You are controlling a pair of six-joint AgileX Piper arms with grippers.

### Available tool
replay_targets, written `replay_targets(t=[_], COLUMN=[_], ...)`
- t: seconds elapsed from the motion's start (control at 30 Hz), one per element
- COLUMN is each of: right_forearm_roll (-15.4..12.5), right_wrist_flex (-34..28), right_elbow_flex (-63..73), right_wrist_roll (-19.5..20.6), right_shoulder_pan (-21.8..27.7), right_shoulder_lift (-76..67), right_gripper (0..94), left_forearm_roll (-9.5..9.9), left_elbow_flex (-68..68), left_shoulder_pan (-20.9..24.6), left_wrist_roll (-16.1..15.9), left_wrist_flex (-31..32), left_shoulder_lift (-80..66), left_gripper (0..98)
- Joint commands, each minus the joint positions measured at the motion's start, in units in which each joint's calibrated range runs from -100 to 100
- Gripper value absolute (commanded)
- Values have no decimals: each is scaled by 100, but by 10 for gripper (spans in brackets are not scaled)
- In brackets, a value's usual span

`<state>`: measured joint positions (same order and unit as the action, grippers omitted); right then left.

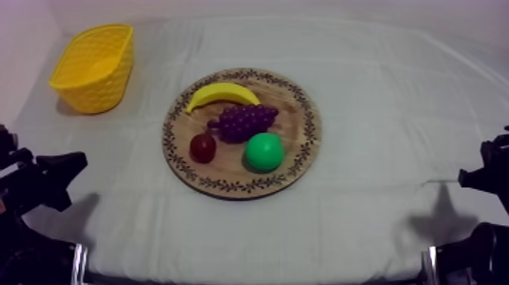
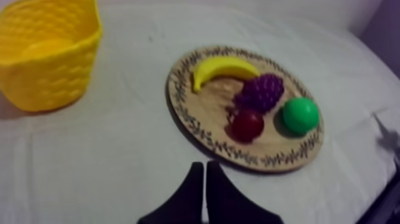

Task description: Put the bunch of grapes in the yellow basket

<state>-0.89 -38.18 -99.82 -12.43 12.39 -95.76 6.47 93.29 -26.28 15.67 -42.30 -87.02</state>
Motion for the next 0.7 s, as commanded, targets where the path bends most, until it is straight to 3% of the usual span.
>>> replay_targets(t=[0.0, 0.13, 0.23, 0.67], right_forearm_roll=[-1, -1, -1, -1], right_wrist_flex=[-4, -4, -4, -4], right_elbow_flex=[5, 5, 5, 5], right_wrist_roll=[-1, 0, 0, 0], right_shoulder_pan=[1, 1, 1, 1], right_shoulder_lift=[1, 1, 1, 1], right_gripper=[3, 3, 3, 3], left_forearm_roll=[20, 24, 16, -92], left_elbow_flex=[-137, -723, -1408, -5537], left_shoulder_pan=[-284, -475, -609, -726], left_wrist_roll=[-341, -548, -712, -1594], left_wrist_flex=[525, 775, 618, -1825], left_shoulder_lift=[1082, 2244, 3102, 6542], left_gripper=[0, 0, 0, 0])
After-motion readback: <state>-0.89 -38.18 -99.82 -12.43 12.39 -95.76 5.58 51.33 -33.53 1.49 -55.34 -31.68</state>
